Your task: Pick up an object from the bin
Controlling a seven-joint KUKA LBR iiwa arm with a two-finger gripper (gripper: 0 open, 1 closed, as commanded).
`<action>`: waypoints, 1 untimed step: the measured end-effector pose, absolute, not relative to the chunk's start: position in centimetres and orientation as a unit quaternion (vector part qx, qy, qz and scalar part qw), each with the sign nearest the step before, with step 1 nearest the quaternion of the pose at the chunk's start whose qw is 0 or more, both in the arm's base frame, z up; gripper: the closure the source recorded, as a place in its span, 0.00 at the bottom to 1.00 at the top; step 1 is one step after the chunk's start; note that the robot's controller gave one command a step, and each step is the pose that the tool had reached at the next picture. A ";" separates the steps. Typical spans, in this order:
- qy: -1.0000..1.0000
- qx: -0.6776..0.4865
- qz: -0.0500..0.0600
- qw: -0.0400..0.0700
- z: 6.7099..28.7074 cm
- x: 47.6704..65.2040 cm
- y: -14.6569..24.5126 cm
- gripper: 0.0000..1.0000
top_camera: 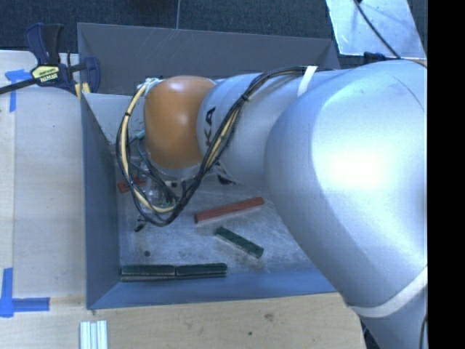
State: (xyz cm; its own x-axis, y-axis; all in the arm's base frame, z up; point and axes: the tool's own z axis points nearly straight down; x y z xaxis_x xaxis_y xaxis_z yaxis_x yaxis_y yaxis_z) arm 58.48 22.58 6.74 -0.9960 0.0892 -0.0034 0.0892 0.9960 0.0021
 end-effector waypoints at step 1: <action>0.998 0.056 0.000 0.001 7.1 58.5 16.5 0.00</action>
Offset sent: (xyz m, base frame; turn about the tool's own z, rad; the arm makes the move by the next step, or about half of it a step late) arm -0.0017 -0.0568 0.0026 0.0183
